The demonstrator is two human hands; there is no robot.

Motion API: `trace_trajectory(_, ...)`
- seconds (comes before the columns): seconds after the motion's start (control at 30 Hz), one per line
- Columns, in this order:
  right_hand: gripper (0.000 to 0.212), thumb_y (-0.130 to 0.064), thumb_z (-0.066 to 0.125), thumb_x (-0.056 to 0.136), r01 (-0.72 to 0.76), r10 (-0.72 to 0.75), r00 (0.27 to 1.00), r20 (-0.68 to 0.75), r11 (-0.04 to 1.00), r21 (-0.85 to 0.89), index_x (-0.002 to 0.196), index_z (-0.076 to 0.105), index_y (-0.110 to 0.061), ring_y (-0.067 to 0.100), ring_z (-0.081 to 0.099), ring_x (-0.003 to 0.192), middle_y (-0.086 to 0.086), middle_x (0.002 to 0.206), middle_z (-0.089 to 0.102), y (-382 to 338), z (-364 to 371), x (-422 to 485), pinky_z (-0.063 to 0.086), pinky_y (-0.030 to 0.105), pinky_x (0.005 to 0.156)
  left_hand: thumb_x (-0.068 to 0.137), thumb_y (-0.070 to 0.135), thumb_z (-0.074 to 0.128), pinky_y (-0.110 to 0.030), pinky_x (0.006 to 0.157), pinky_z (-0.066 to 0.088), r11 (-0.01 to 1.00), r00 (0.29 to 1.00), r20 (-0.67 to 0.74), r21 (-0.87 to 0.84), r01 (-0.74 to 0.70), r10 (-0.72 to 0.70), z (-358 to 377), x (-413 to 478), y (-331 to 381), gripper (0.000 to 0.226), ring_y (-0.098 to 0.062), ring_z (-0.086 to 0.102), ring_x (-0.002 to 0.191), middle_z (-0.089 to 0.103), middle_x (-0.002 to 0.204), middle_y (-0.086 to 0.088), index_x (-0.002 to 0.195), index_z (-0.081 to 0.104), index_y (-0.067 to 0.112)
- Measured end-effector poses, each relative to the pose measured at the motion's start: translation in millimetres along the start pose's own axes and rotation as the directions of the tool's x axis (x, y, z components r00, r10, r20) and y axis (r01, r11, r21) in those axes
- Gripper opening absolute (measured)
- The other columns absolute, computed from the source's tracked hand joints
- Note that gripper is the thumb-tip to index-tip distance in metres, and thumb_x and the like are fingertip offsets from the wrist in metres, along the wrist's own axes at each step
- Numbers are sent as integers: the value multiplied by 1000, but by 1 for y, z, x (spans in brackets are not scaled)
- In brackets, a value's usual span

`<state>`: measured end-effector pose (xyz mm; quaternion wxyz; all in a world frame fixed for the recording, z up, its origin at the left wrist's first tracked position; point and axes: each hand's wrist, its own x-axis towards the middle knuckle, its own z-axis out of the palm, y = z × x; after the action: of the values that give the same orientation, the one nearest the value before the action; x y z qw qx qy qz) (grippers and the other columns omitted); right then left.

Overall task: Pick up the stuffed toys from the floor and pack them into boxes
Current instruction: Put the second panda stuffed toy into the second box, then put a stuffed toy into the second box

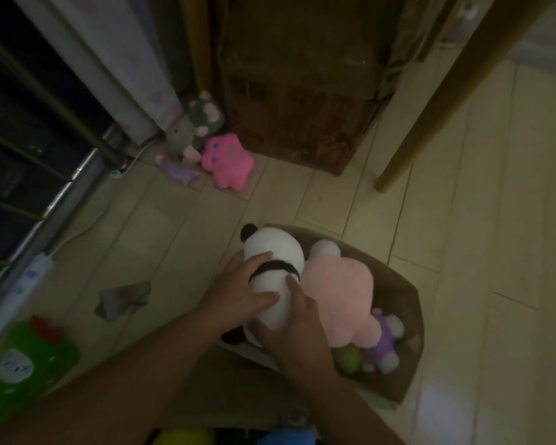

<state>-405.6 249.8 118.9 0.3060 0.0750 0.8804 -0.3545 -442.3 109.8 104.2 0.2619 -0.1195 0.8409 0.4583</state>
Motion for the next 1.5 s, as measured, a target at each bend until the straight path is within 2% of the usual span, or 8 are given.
trace_trajectory(0.17, 83, -40, 57, 89, 38, -36, 995, 97, 999, -17, 151, 2, -35, 16, 18, 144, -3, 159, 8, 16, 39, 26, 22, 28, 114, 85, 23, 66, -46, 111, 34, 996, 997, 71, 86, -2, -4, 5, 39, -50, 71, -21, 30, 139, 22, 156, 4, 144, 30, 39)
trace_trajectory(0.47, 77, -35, 52, 93, 74, -40, 978, 203, 984, -162, 151, 1, -34, 20, 11, 146, 1, 160, -2, 24, 70, 55, 16, 30, 116, 93, 24, 55, -44, 106, 39, 946, 999, -45, 322, 40, -28, 16, 43, -84, 66, -25, 42, 131, 36, 151, -4, 148, 20, 38)
trace_trajectory(0.73, 64, -34, 54, 93, 70, -57, 991, 125, 992, -107, 149, 23, -26, 14, 33, 135, -2, 151, 33, -2, 25, 43, 22, 20, 109, 90, 23, 58, -33, 104, 42, 992, 991, 49, 30, 119, -121, -27, 13, -56, 59, -14, 47, 126, 44, 144, 9, 142, 35, 38)
trace_trajectory(0.9, 56, -35, 55, 93, 109, -109, 994, 2, 991, -80, 145, 35, -28, 10, 43, 127, -4, 143, 45, -48, -32, 17, 25, 13, 99, 90, 22, 61, -21, 90, 35, 993, 993, -39, -42, 114, -116, -68, -19, 4, 53, -2, 43, 109, 42, 114, 20, 138, 42, 31)
trace_trajectory(1.03, 50, -36, 55, 92, 162, -172, 982, -83, 980, -111, 140, 44, -29, 8, 46, 124, -6, 139, 51, -94, -75, -1, 33, 21, 104, 89, 26, 62, -23, 92, 37, 993, 993, -88, -91, 76, -84, -97, -45, 54, 53, -4, 44, 114, 47, 128, 16, 138, 43, 32)
trace_trajectory(1.13, 47, -35, 56, 91, 207, -220, 968, -120, 972, -113, 137, 47, -32, 1, 45, 120, -12, 136, 52, -128, -105, -14, 32, 16, 98, 88, 27, 63, -28, 99, 39, 991, 988, -143, -129, 37, -56, -118, -60, 87, 51, -12, 44, 126, 47, 140, 8, 135, 45, 37)
trace_trajectory(1.27, 46, -34, 57, 91, 242, -248, 961, -119, 968, -59, 135, 45, -37, -9, 35, 107, -14, 137, 49, -173, -139, -32, 28, 13, 91, 86, 27, 64, -28, 100, 38, 984, 981, -195, -177, -18, -17, -150, -80, 119, 49, -11, 43, 128, 49, 139, 5, 130, 48, 42)
trace_trajectory(1.5, 47, -40, 60, 89, 252, -261, 956, -131, 964, -81, 134, 46, -41, 0, 47, 114, -18, 129, 49, -256, -179, -83, 40, 18, 94, 63, 46, 58, -33, 100, 41, 953, 969, -244, -298, -47, -28, -218, -113, 153, 54, -10, 47, 124, 53, 133, 8, 116, 50, 51)
